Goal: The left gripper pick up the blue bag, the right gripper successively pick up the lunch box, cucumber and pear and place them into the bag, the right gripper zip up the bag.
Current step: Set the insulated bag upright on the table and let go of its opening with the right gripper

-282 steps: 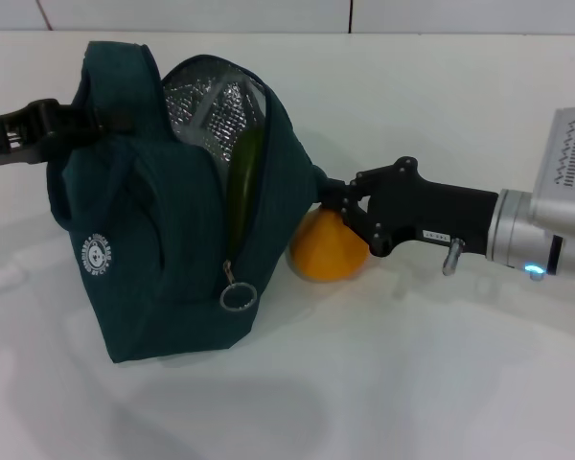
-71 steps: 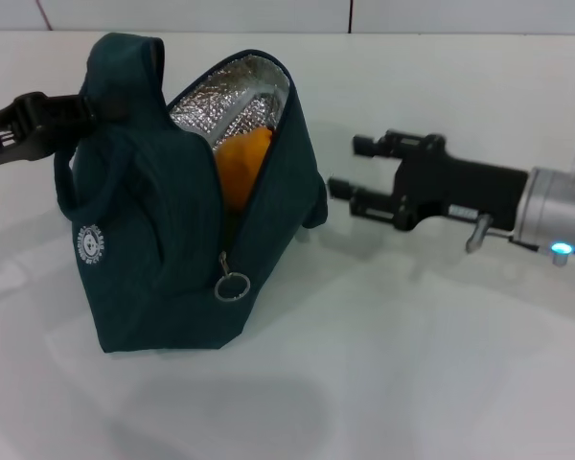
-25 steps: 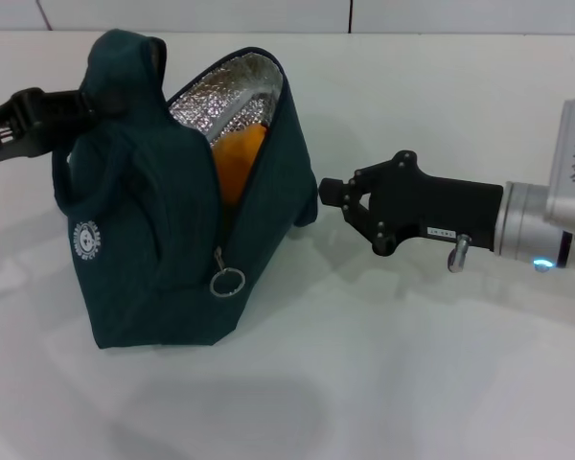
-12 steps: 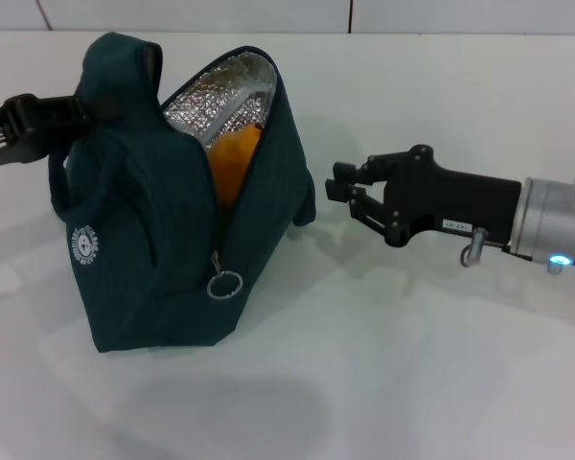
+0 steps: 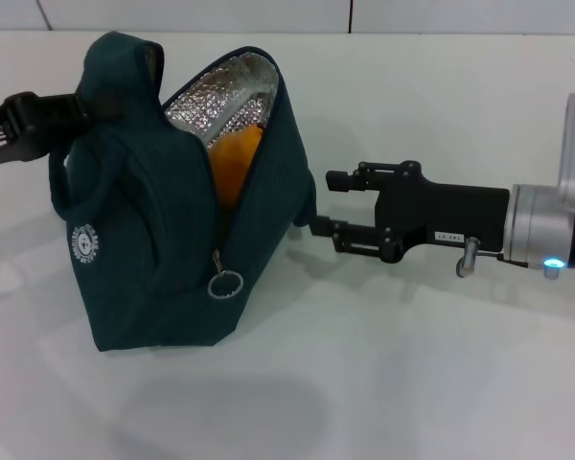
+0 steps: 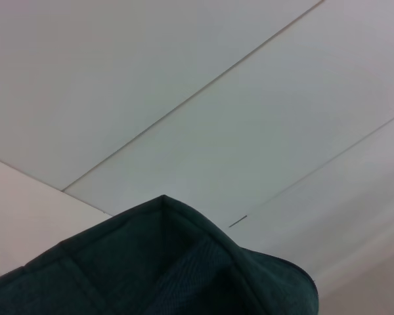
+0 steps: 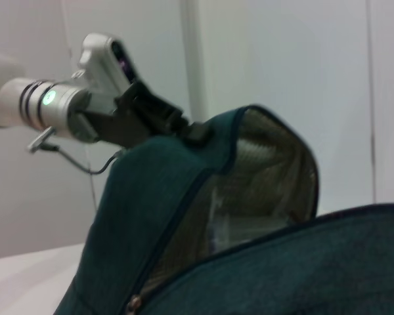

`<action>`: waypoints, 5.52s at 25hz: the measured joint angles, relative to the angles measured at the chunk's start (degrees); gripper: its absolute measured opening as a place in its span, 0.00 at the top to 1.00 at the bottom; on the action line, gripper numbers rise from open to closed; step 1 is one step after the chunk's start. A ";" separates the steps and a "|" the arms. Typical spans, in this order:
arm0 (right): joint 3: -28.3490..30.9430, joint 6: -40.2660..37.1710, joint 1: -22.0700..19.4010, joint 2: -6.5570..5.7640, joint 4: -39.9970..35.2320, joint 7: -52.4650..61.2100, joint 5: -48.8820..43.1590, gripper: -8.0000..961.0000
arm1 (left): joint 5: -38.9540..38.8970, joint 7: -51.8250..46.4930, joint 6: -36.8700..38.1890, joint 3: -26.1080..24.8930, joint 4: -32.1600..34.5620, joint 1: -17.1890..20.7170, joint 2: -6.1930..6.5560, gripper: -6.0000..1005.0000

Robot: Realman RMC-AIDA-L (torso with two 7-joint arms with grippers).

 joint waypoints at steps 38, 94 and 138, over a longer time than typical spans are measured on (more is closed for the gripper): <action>0.23 3.33 1.02 0.62 -1.82 -6.41 -1.92 0.88 | -0.09 0.18 -0.36 0.00 -0.33 -0.54 0.03 0.95; 11.07 -0.66 -0.60 0.91 -3.91 2.76 -13.52 0.42 | -2.90 5.63 0.41 -2.88 -5.16 1.92 -3.39 0.95; 6.85 3.86 -2.39 0.83 -10.89 -2.85 -10.64 0.93 | -3.08 5.63 0.47 -2.99 -5.48 1.88 -2.97 0.95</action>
